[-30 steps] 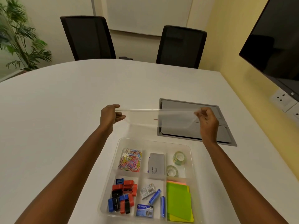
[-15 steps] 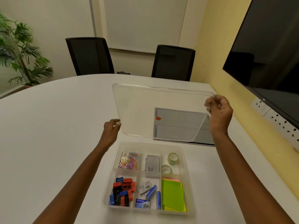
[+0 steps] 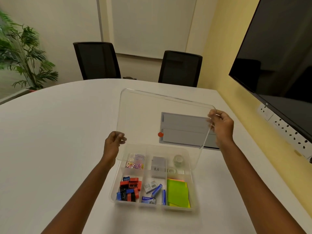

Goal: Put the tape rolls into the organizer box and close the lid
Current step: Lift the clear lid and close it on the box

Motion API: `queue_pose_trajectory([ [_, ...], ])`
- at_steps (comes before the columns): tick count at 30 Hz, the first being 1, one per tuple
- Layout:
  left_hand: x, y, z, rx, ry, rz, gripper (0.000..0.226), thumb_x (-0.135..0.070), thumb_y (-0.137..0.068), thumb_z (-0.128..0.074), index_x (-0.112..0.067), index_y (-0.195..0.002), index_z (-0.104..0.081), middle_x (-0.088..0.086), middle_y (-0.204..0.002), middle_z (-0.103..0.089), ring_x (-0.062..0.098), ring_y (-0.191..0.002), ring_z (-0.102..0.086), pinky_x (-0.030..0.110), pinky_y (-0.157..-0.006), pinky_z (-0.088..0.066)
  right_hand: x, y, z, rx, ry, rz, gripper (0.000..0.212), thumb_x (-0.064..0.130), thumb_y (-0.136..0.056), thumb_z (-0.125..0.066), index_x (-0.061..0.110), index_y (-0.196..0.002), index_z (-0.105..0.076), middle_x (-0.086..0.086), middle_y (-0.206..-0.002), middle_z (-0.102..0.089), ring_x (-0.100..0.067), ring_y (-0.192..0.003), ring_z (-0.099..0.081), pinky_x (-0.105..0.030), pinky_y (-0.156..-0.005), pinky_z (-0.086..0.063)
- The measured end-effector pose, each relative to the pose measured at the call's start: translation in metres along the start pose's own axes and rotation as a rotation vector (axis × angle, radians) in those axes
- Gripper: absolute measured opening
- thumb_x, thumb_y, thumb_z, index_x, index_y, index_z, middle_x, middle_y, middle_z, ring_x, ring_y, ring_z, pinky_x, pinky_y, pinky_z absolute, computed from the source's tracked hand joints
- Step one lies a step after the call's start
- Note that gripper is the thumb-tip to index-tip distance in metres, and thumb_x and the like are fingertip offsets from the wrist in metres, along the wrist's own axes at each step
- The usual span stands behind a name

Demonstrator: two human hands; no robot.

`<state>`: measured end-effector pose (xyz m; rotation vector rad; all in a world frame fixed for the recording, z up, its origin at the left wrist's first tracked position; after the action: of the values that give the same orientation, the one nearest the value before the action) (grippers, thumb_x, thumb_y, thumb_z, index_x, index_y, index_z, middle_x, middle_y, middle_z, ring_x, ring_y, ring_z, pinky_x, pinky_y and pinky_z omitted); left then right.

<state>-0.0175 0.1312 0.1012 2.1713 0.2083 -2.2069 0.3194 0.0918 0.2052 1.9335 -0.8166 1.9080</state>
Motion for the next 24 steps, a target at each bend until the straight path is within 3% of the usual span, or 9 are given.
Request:
queue_pose_trajectory([
  [1,0.004,0.003,0.000,-0.014,0.020,0.025,0.018,-0.011,-0.095,-0.040,-0.014,-0.081,-0.052,0.001,-0.075,-0.057,0.013,-0.071,-0.053,0.021,-0.067,-0.039,-0.008,0.002,0.000,0.005,0.026,-0.021,0.007,0.011,-0.091,-0.058,0.016,-0.095,-0.061,0.004,-0.082,-0.062,-0.009,-0.070,-0.059,-0.013,-0.052,-0.044],
  [4,0.015,0.012,0.000,-0.037,0.055,0.121,0.016,-0.012,-0.095,-0.040,-0.012,-0.085,-0.053,0.001,-0.076,-0.056,0.014,-0.072,-0.053,0.021,-0.067,-0.038,-0.047,0.014,0.003,0.014,0.172,-0.100,0.030,0.010,-0.090,-0.058,0.005,-0.119,-0.053,-0.006,-0.101,-0.059,-0.020,-0.090,-0.057,-0.020,-0.062,-0.041],
  [9,0.036,0.021,0.000,-0.110,0.076,0.276,0.019,-0.011,-0.095,-0.041,-0.006,-0.111,-0.052,0.005,-0.078,-0.058,0.016,-0.072,-0.054,0.029,-0.078,-0.040,-0.116,0.059,0.016,0.056,0.339,-0.250,0.026,0.006,-0.090,-0.057,0.001,-0.116,-0.059,-0.013,-0.095,-0.062,-0.023,-0.079,-0.058,-0.030,-0.064,-0.047],
  [13,0.052,0.032,0.006,-0.226,-0.051,0.304,0.030,-0.006,-0.094,-0.042,-0.002,-0.124,-0.044,0.023,-0.102,-0.061,0.028,-0.087,-0.055,0.040,-0.084,-0.041,-0.146,0.085,0.025,0.032,0.459,-0.296,0.027,0.002,-0.087,-0.061,-0.003,-0.113,-0.062,-0.024,-0.112,-0.066,-0.032,-0.100,-0.060,-0.040,-0.093,-0.047],
  [18,0.067,0.043,0.010,-0.227,-0.275,0.262,0.029,0.001,-0.092,-0.043,0.006,-0.120,-0.049,0.028,-0.119,-0.058,0.040,-0.099,-0.059,0.046,-0.091,-0.047,-0.169,0.103,0.030,0.048,0.555,-0.393,0.029,0.001,-0.087,-0.060,-0.009,-0.115,-0.060,-0.026,-0.120,-0.063,-0.034,-0.113,-0.058,-0.035,-0.097,-0.043],
  [20,0.073,0.046,0.010,-0.211,-0.374,0.257,0.029,0.003,-0.090,-0.045,0.008,-0.119,-0.051,0.028,-0.122,-0.058,0.043,-0.108,-0.056,0.048,-0.096,-0.045,-0.174,0.108,0.029,0.060,0.583,-0.422,0.018,0.000,-0.087,-0.060,-0.010,-0.100,-0.066,-0.029,-0.113,-0.064,-0.033,-0.108,-0.059,-0.035,-0.093,-0.044],
  [21,0.076,0.047,0.010,-0.203,-0.415,0.260,0.030,0.004,-0.090,-0.046,0.009,-0.118,-0.052,0.029,-0.123,-0.058,0.044,-0.111,-0.055,0.049,-0.098,-0.044,-0.176,0.110,0.028,0.067,0.600,-0.431,0.014,0.000,-0.088,-0.059,-0.003,-0.078,-0.068,-0.029,-0.100,-0.062,-0.030,-0.097,-0.059,-0.033,-0.086,-0.042],
  [22,0.079,0.048,0.010,-0.197,-0.445,0.268,0.030,0.004,-0.089,-0.047,0.009,-0.118,-0.052,0.029,-0.124,-0.058,0.044,-0.112,-0.054,0.049,-0.099,-0.043,-0.181,0.109,0.028,0.068,0.634,-0.431,0.032,0.001,-0.088,-0.057,0.012,-0.059,-0.058,-0.025,-0.088,-0.053,-0.025,-0.086,-0.053,-0.030,-0.078,-0.037],
  [24,0.084,0.050,0.009,-0.191,-0.484,0.285,0.031,0.004,-0.088,-0.049,0.010,-0.118,-0.053,0.029,-0.124,-0.057,0.045,-0.113,-0.054,0.049,-0.099,-0.043,-0.184,0.110,0.029,0.060,0.720,-0.408,0.033,0.003,-0.089,-0.056,0.015,-0.058,-0.055,-0.023,-0.089,-0.049,-0.026,-0.082,-0.051,-0.030,-0.076,-0.037],
])
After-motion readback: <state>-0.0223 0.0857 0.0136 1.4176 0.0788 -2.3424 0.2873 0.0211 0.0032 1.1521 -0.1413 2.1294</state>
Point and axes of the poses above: each hand's wrist, its own y-axis away from the middle knuckle, its own z-axis out of the back of the hand, x = y × z, the point moved 4 cm from there along -y, towards the middle knuckle
